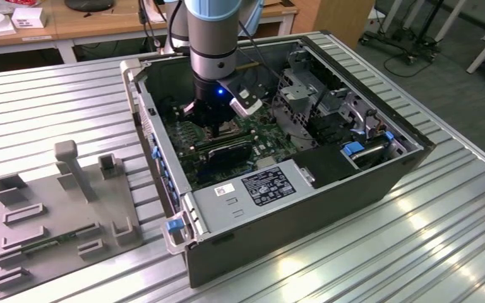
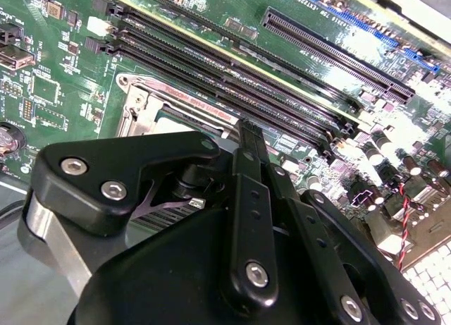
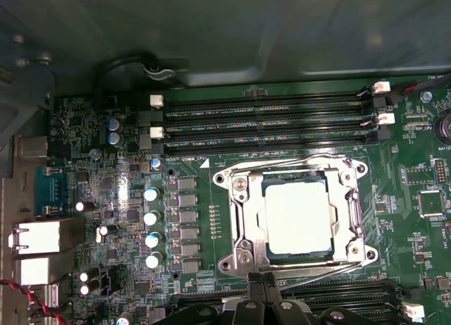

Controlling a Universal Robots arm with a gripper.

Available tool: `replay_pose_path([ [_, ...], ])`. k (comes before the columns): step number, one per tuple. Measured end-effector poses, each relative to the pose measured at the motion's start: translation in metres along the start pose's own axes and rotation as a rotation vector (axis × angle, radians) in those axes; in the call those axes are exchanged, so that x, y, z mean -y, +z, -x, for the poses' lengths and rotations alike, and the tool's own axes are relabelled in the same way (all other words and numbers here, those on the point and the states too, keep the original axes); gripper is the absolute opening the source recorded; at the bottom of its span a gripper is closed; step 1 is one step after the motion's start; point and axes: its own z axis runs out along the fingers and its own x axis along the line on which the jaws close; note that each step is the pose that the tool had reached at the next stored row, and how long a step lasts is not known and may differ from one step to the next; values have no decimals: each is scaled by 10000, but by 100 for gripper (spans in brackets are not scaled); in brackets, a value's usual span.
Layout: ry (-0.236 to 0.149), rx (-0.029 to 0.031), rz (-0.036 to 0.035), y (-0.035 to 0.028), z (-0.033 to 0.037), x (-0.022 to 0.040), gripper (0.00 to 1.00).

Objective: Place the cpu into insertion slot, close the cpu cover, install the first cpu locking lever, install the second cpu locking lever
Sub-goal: 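Install the second cpu locking lever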

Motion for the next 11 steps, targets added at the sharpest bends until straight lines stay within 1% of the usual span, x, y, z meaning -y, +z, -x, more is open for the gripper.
replay_pose_path([
  [11,-1,3,-11,8,-9,1,10],
])
